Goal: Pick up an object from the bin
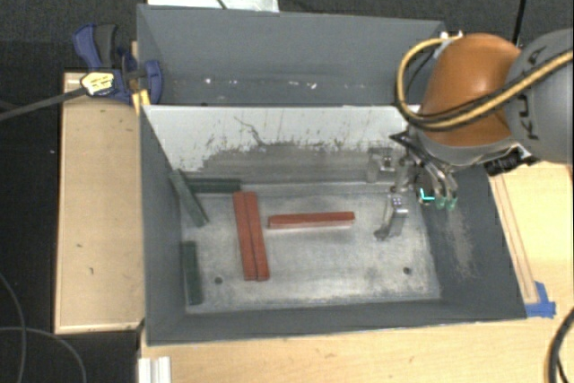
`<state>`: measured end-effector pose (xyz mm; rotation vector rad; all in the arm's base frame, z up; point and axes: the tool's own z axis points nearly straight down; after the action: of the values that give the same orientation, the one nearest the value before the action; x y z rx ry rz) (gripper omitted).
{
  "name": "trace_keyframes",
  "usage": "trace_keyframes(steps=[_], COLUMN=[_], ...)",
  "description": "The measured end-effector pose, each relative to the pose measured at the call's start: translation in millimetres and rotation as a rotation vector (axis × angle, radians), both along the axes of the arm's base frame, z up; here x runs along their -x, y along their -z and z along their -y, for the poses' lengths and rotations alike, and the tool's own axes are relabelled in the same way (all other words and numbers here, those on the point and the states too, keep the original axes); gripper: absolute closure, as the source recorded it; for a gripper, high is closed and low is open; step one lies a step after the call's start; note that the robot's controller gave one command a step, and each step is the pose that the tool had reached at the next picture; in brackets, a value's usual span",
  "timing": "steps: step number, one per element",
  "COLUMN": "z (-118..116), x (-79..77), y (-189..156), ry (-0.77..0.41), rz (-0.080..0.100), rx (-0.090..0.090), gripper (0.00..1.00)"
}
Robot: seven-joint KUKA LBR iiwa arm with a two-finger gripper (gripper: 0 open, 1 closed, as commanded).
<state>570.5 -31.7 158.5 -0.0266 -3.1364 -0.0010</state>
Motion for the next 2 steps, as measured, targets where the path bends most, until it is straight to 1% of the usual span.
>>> trace_keyframes(steps=[1, 2], z=[0.0, -19.9], x=[-1.9, -0.6], y=[-4.1, 33.0], ry=[-0.001, 0.074], rz=[0.008, 0.012], rx=[0.001, 0.001], gripper=[0.0, 0.0])
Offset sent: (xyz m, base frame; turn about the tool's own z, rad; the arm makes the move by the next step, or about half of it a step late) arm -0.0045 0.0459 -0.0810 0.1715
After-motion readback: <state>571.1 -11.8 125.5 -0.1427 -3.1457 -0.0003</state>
